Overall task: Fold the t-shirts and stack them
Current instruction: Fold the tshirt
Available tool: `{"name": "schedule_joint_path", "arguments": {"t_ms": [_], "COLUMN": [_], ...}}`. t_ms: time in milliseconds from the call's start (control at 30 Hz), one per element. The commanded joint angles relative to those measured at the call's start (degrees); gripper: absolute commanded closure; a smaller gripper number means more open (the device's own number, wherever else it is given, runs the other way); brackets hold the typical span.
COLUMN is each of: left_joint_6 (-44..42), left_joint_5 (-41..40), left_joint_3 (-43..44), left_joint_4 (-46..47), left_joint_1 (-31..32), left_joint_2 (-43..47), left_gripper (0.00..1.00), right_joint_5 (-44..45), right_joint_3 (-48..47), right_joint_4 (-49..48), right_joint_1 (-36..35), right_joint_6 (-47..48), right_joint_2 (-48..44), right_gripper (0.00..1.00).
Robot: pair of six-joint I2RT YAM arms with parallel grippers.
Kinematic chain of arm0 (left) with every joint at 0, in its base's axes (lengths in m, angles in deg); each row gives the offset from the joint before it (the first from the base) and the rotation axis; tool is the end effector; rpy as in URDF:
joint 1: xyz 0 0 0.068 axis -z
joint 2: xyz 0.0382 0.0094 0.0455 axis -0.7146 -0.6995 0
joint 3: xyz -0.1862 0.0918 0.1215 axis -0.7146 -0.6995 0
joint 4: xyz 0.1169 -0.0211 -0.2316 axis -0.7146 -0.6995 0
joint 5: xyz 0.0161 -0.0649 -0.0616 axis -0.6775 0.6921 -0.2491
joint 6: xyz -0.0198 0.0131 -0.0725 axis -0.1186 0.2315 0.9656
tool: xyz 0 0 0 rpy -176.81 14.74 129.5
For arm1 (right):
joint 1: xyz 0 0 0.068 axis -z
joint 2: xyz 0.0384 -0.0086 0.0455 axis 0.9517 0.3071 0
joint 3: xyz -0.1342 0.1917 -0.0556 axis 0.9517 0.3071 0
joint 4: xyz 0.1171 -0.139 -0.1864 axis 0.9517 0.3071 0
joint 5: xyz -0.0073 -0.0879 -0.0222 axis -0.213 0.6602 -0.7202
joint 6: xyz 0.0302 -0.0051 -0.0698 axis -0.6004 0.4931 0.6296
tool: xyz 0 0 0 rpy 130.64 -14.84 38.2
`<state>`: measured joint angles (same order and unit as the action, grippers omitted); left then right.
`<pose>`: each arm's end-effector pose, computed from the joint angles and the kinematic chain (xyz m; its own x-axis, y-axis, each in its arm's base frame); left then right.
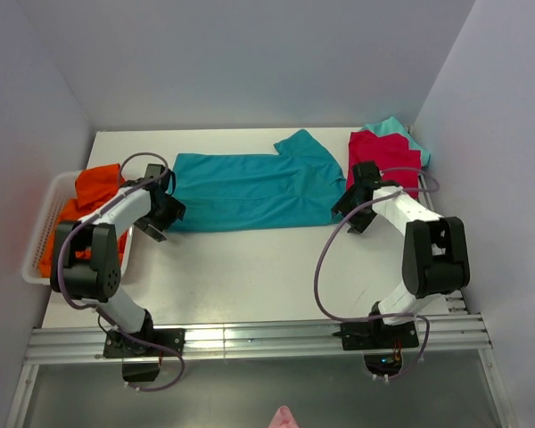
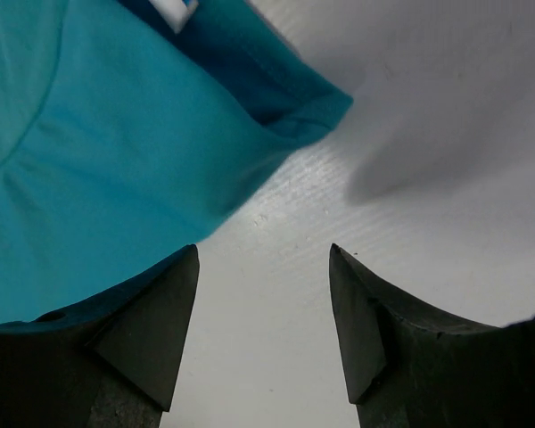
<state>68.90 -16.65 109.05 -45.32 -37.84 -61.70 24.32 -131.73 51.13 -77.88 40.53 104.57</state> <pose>0.3079 -0.0283 0.1263 -0.4797 -0.8223 -0.3062 -0.8235 0.5423 -0.1664 0.3078 0.0316 0.1265 -0.7077 0.6600 -0.2521 0.5997 0.7498 0.2795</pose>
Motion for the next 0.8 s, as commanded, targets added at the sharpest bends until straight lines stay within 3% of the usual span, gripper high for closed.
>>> {"name": "schedule_joint_path", "arguments": {"t_ms": [0, 433, 600, 767], "left_joint_6": [-0.44, 0.61, 1.40, 1.49], "left_joint_5": [-0.95, -1.22, -1.04, -0.87], "left_joint_3": [1.77, 4.94, 4.07, 3.71], "left_joint_4": [1.36, -0.05, 0.22, 0.48], "left_joint_1": [-2.14, -2.76, -2.76, -2.76], "left_joint_2": [-2.63, -8.17, -9.31, -10.72], "left_gripper": [0.21, 0.31, 0.45, 0.53], "right_joint_5": [0.78, 0.78, 0.78, 0.78], "right_joint_3": [-3.84, -5.43, -4.90, -5.60], "right_joint_4": [-2.62, -3.94, -4.47, -4.65], "right_joint_1": [1.63, 5.32, 7.08, 7.43], "right_joint_6": [0.55, 0.55, 1.43, 2.05], "right_joint_2": [2.19, 8.53, 10.02, 11.69], "right_gripper": [0.33, 0.43, 0.55, 0.60]}}
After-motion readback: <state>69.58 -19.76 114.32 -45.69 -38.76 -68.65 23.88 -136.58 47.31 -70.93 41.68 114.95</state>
